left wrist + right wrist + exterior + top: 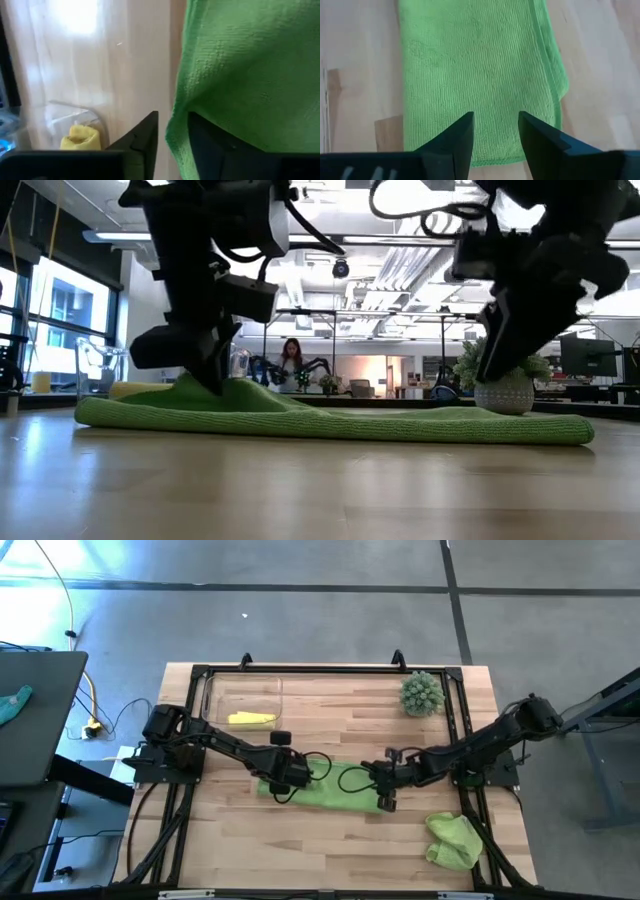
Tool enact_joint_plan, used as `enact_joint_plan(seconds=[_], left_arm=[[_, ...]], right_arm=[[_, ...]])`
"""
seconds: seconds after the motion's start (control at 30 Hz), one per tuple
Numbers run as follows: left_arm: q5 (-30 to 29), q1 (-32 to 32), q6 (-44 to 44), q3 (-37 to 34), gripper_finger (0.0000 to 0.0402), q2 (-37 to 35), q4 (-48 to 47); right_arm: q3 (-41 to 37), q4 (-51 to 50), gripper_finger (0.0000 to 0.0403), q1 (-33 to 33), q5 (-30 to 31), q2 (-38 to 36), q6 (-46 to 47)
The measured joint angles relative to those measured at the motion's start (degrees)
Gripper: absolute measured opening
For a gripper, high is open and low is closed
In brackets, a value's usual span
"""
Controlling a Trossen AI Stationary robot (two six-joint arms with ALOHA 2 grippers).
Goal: Roll microfiber towels into tight, uniform cylinder then place into a basket
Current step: Fold the green microfiber cloth
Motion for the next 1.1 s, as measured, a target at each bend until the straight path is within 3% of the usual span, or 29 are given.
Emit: enact_joint_plan(seconds=[0.13, 0.27, 0.5, 0.6, 0.77, 0.97, 1.1], left_arm=[[-4.1, -0.5, -2.0, 2.8, 0.0118, -0.3, -6.3], [-7.3, -1.0, -9.4, 7.7, 0.0121, -0.4, -16.6], [9.2, -2.7, -16.8, 10.5, 0.0122, -0.5, -17.0], [10.7, -4.3, -19.6, 10.5, 0.0122, -0.5, -16.9], [8.4, -6.7, -23.9, 10.5, 0.0122, -0.5, -20.5], [-2.1, -7.5, -26.7, 10.5, 0.0122, -0.5, -27.3], [-2.0, -7.3, -26.9, 10.5, 0.0122, -0.5, -27.4]], right_arm=[[-2.4, 4.3, 0.0144, 0.4, -0.4, 0.0, 3.1], [-3.5, 6.6, 0.0144, 0.4, -0.5, 0.0, 4.1], [-3.5, 8.0, 0.0144, 0.4, 0.2, 1.7, 3.8], [-3.5, 9.9, 0.0144, 0.4, 0.2, 4.5, 2.4], [-3.4, 12.5, 0.0144, 0.4, 0.5, 9.1, 1.1], [-3.1, 13.7, 0.0144, 0.4, 2.0, 12.3, 1.0], [-3.1, 14.3, 0.0144, 0.5, 2.0, 12.4, 1.0]])
